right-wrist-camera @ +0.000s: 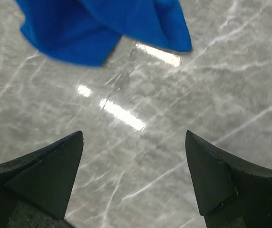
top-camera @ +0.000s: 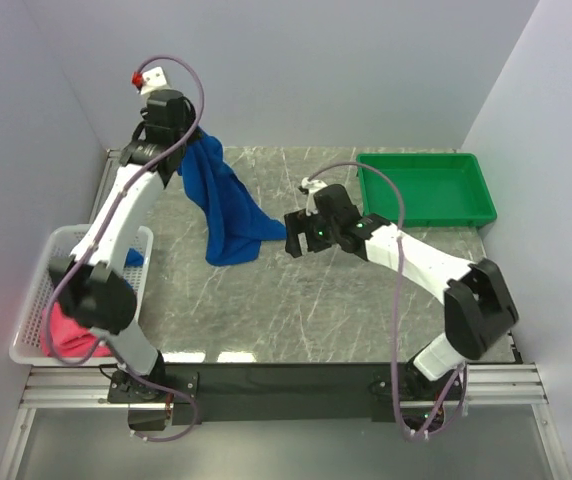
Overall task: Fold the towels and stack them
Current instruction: Move the towel to the center of the board, then flatten out the crumpled towel
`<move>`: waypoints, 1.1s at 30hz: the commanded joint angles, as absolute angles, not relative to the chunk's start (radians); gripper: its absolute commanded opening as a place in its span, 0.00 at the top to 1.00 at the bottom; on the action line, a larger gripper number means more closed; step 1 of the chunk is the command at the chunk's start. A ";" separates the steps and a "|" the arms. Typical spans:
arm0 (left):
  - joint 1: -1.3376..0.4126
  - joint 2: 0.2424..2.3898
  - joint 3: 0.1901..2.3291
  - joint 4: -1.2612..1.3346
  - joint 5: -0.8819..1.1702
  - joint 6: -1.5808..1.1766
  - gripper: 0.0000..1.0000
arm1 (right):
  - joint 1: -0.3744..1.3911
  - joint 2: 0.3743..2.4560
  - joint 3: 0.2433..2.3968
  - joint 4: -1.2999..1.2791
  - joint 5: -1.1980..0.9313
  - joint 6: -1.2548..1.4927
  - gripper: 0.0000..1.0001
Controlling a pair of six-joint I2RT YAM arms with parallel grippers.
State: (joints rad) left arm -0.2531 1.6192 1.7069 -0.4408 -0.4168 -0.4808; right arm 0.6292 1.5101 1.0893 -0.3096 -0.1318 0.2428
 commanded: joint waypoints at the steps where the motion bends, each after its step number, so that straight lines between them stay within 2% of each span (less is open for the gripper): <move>1: -0.230 1.762 1.787 -0.449 -0.397 -0.426 0.45 | 0.632 1.581 1.176 -0.252 -0.124 0.144 0.07; 3: -0.230 1.796 1.799 -0.469 -0.353 -0.443 0.30 | 0.632 1.632 1.207 -0.238 -0.121 0.106 0.07; 4: -0.230 1.790 1.761 -0.468 -0.332 -0.466 0.19 | 0.632 1.649 1.216 -0.233 -0.117 0.094 0.07; 7: -0.235 1.711 1.653 -0.456 -0.285 -0.524 0.09 | 0.634 1.719 1.268 -0.224 -0.106 0.043 0.08; 9: -0.241 1.625 1.515 -0.456 -0.285 -0.561 0.06 | 0.634 1.782 1.316 -0.222 -0.110 0.014 0.09; 13: -0.271 1.482 1.266 -0.460 -0.238 -0.701 0.07 | 0.621 1.882 1.397 -0.235 -0.116 -0.018 0.18; 19: -0.333 1.329 0.877 -0.359 -0.166 -0.863 0.09 | 0.611 1.977 1.445 -0.226 -0.182 -0.063 0.19; 29: -0.376 1.379 0.729 -0.174 -0.150 -1.048 0.12 | 0.592 2.054 1.450 -0.183 -0.225 -0.066 0.21; 33: -0.380 1.437 0.707 -0.117 -0.149 -1.083 0.15 | 0.588 2.075 1.456 -0.183 -0.244 -0.064 0.26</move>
State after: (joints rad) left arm -0.3744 1.3987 0.7246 -0.2131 -0.1547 -1.0180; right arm 0.5957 2.0651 1.4094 -0.2245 -0.2161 -0.0509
